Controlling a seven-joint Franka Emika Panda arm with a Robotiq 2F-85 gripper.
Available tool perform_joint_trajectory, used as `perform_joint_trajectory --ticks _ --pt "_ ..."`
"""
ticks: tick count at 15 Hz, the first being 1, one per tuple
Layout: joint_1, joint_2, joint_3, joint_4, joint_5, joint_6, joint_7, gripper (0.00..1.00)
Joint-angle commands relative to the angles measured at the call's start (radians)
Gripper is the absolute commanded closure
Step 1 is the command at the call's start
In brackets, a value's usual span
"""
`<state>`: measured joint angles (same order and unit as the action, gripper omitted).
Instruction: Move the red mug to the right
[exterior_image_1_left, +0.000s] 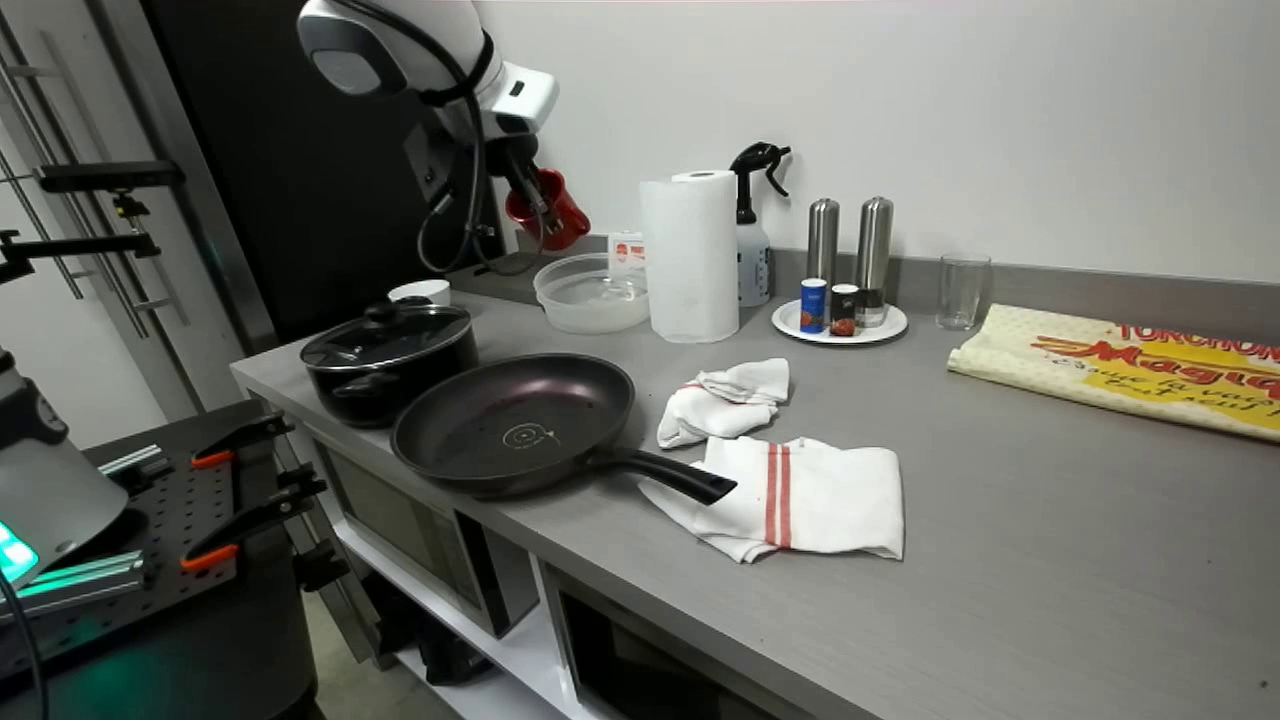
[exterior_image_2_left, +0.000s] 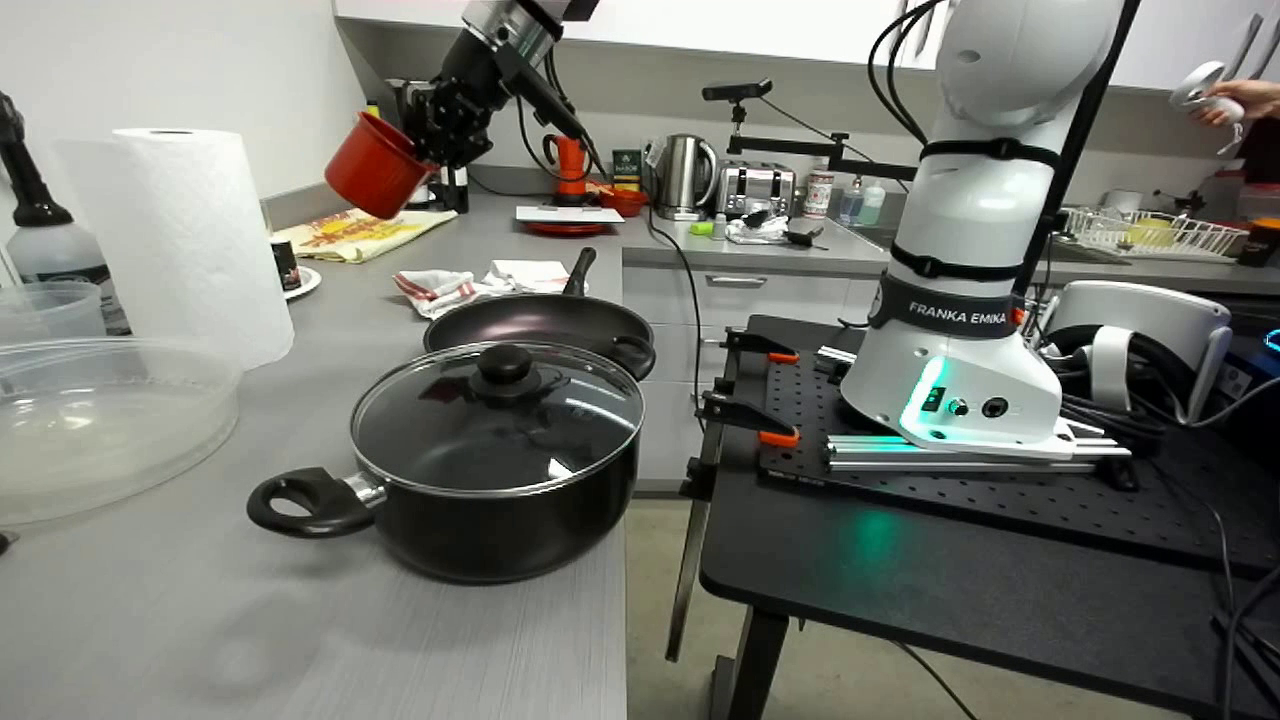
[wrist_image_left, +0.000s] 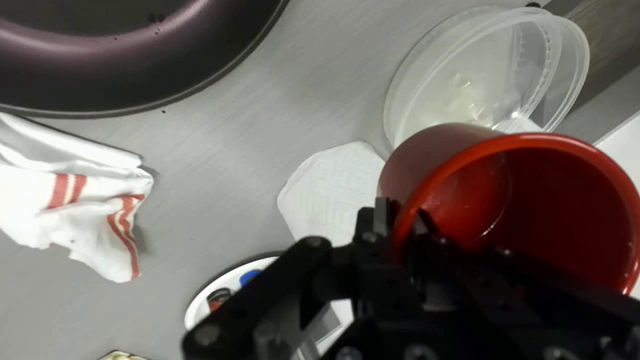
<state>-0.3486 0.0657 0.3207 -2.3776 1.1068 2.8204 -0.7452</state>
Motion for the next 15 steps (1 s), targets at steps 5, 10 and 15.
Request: perform_joint_trajectory --ticks 5,10,15 --pt "-0.065 0.051 -0.055 0.054 0.065 -0.037 0.089 0.98" --pt "-0.086 0.122 -0.095 0.139 -0.012 -0.089 0.247 0.98" --pt "-0.089 0.214 -0.15 0.272 -0.151 -0.174 0.466 0.98"
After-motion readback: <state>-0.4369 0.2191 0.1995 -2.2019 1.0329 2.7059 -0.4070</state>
